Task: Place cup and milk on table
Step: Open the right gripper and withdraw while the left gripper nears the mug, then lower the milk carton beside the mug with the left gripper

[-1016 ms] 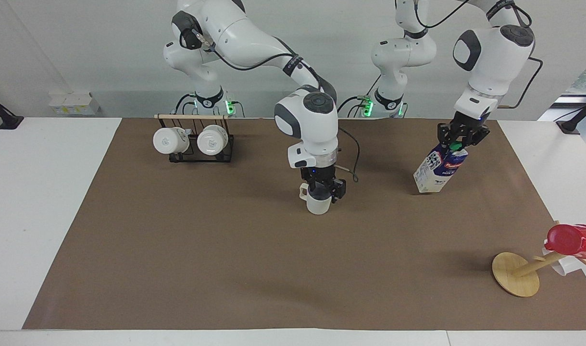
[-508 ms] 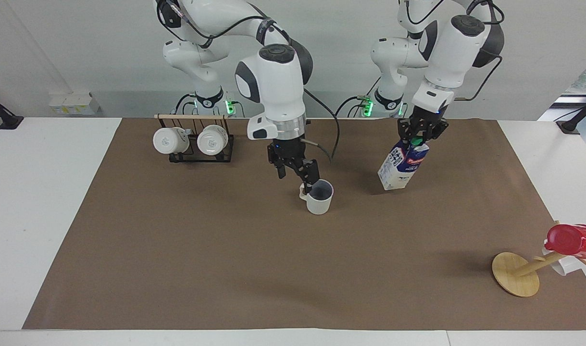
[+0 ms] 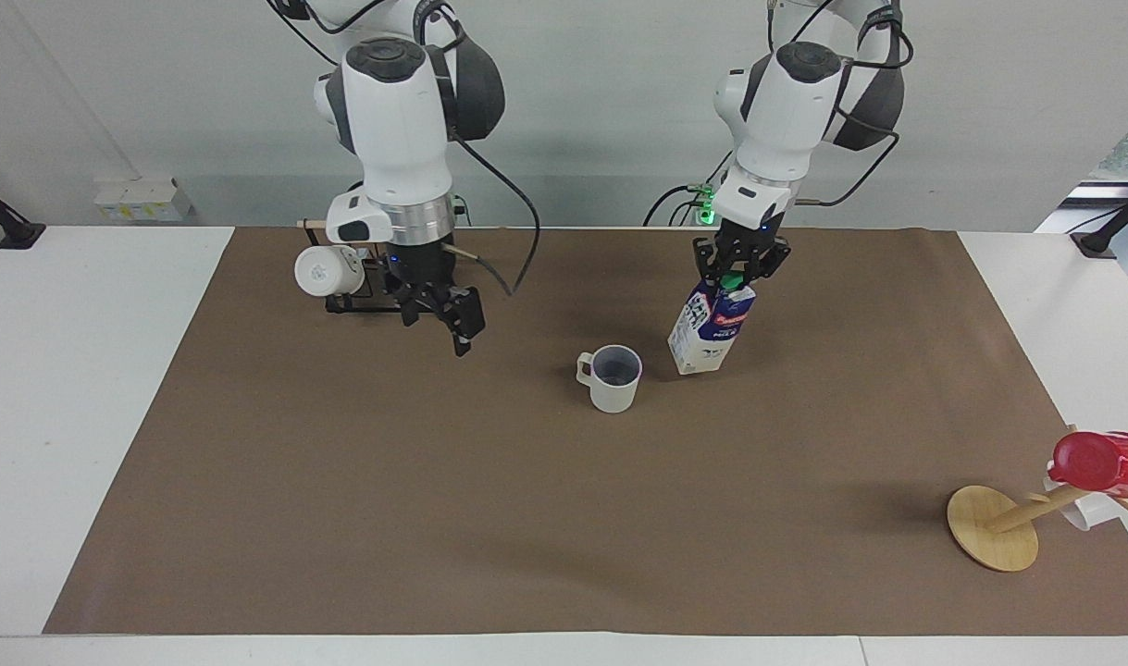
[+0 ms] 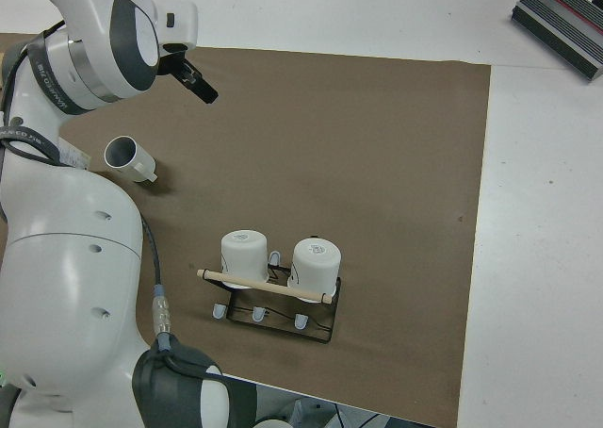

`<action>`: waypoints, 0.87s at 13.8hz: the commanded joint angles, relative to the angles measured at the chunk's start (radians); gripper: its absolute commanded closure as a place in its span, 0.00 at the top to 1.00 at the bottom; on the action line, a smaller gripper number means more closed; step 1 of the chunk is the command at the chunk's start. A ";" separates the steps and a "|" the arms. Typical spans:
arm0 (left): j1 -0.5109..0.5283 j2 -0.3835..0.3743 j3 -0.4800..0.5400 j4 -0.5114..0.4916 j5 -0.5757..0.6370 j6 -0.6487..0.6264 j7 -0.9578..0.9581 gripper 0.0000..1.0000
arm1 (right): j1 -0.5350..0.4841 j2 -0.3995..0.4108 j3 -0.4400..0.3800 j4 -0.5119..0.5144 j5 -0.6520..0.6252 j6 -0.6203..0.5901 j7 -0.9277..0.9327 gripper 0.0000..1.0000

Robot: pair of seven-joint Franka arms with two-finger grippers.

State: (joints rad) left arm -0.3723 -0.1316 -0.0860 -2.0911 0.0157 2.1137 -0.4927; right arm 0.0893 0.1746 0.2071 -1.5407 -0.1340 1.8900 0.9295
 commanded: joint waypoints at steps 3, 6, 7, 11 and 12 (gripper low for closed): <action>-0.031 0.040 0.012 0.025 0.046 0.038 -0.038 0.44 | -0.164 -0.093 0.011 -0.056 0.014 -0.074 -0.276 1.00; -0.036 0.043 0.012 0.013 0.058 0.040 -0.012 0.44 | -0.247 -0.142 0.011 -0.104 0.019 -0.074 -0.411 1.00; -0.034 0.041 0.012 0.011 0.059 0.039 0.005 0.44 | -0.276 -0.150 0.009 -0.104 0.052 -0.078 -0.463 1.00; -0.036 0.063 0.011 -0.003 0.087 0.058 0.008 0.44 | -0.402 -0.158 0.008 -0.096 0.091 -0.098 -0.667 1.00; -0.036 0.063 0.011 -0.001 0.087 0.060 0.006 0.44 | -0.413 -0.165 0.006 -0.095 0.091 -0.101 -0.699 1.00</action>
State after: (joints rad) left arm -0.3887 -0.0775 -0.0873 -2.0878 0.0730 2.1480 -0.4866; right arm -0.2860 0.0404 0.2039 -1.6136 -0.0652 1.7962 0.3044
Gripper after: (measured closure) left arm 0.555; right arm 0.000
